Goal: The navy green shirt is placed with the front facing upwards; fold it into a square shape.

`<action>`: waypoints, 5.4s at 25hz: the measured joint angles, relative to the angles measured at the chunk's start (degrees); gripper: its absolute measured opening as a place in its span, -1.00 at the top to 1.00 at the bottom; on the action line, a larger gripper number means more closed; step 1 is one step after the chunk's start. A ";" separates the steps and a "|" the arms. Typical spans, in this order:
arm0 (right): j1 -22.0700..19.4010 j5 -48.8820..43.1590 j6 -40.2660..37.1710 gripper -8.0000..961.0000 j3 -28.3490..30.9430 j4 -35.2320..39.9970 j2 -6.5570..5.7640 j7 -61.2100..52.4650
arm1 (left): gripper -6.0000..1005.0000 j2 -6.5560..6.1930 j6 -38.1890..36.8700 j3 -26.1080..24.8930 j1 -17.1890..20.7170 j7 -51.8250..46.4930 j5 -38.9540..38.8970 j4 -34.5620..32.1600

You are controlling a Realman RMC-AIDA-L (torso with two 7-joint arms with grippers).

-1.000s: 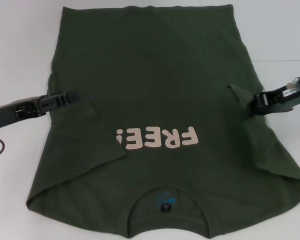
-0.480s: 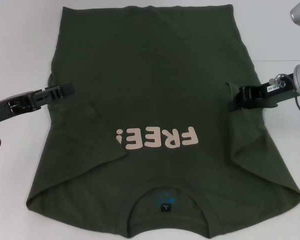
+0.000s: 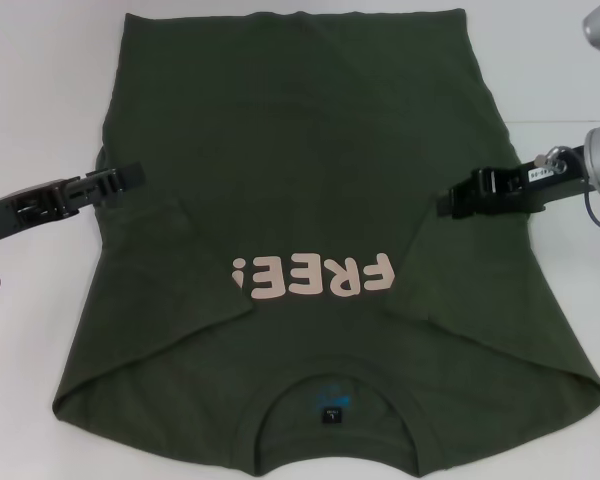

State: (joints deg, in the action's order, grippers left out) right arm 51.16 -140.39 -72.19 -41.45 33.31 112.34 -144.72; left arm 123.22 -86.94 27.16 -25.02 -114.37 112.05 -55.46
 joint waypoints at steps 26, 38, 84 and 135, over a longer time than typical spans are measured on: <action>-2.86 4.84 -4.72 -0.86 0.17 2.27 -4.17 1.99 | -0.43 -3.64 -14.39 -7.62 4.21 -29.13 23.06 -1.35; -3.24 4.87 -4.76 -0.90 0.13 2.29 -4.08 1.99 | -0.44 -3.17 -6.87 -7.55 4.36 -29.71 27.38 2.94; -4.84 4.87 -4.94 -0.90 1.46 2.29 -4.24 2.44 | -0.43 -2.55 -4.05 -7.47 1.30 -30.31 28.11 8.67; -5.28 4.86 -5.03 -0.90 2.34 2.38 -4.77 2.60 | -0.43 -2.58 -3.22 -9.62 2.24 -33.11 30.02 7.12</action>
State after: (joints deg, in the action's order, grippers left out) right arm 45.88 -135.53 -77.21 -39.10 35.68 107.57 -142.12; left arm 120.64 -90.16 17.54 -22.78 -147.48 142.07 -48.34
